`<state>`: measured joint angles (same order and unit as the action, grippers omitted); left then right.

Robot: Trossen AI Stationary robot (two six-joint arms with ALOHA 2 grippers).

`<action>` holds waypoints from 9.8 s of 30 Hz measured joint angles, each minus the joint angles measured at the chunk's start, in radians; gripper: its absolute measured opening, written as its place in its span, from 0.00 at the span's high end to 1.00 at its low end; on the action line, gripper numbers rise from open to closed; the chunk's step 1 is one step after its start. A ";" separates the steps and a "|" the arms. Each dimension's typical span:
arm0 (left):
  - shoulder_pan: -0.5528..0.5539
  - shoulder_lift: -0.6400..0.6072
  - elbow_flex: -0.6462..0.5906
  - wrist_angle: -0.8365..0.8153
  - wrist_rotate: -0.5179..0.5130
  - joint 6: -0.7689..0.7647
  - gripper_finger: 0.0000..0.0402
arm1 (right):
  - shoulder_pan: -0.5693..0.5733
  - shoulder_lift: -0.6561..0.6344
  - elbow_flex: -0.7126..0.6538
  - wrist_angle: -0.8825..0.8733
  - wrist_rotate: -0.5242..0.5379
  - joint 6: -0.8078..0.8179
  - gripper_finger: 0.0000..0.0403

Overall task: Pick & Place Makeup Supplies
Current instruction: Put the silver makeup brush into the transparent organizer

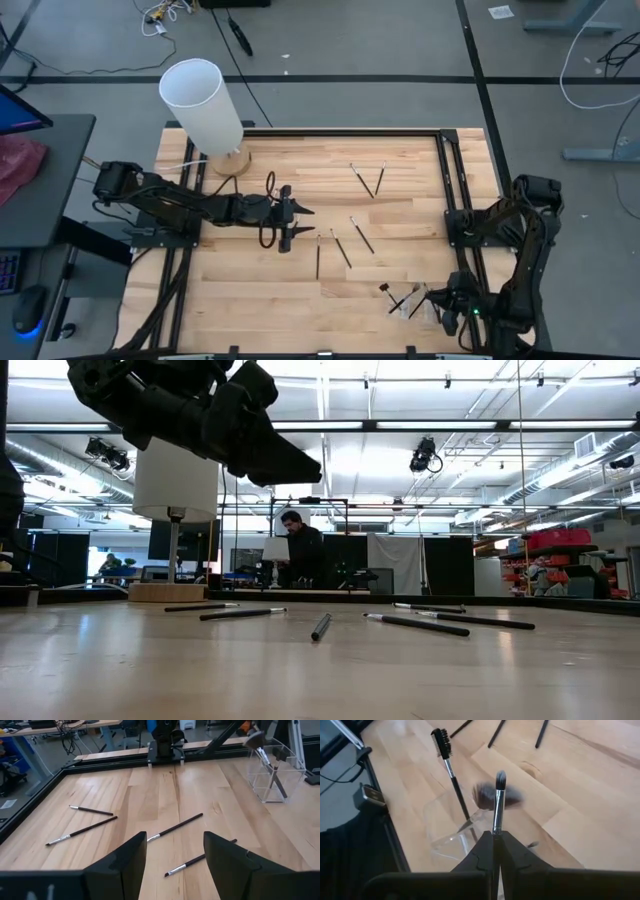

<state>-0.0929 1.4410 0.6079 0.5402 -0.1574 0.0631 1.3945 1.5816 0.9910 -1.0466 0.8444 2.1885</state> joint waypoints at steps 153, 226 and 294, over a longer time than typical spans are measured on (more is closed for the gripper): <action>0.042 0.000 -0.037 -0.077 -0.005 0.064 0.50 | -1.062 0.326 -0.537 1.900 -0.067 -1.745 0.98; -0.112 0.000 -0.186 0.701 0.294 0.160 0.74 | -1.108 0.327 -0.173 2.398 -0.651 -2.355 0.98; -0.048 -0.003 -0.186 0.482 0.050 0.075 1.00 | -1.141 0.110 -0.173 1.491 -0.281 -2.062 0.48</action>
<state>-0.1413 1.4380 0.4217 1.0227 -0.1070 0.1383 0.2535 1.6913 0.8185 0.4445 0.5638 0.1268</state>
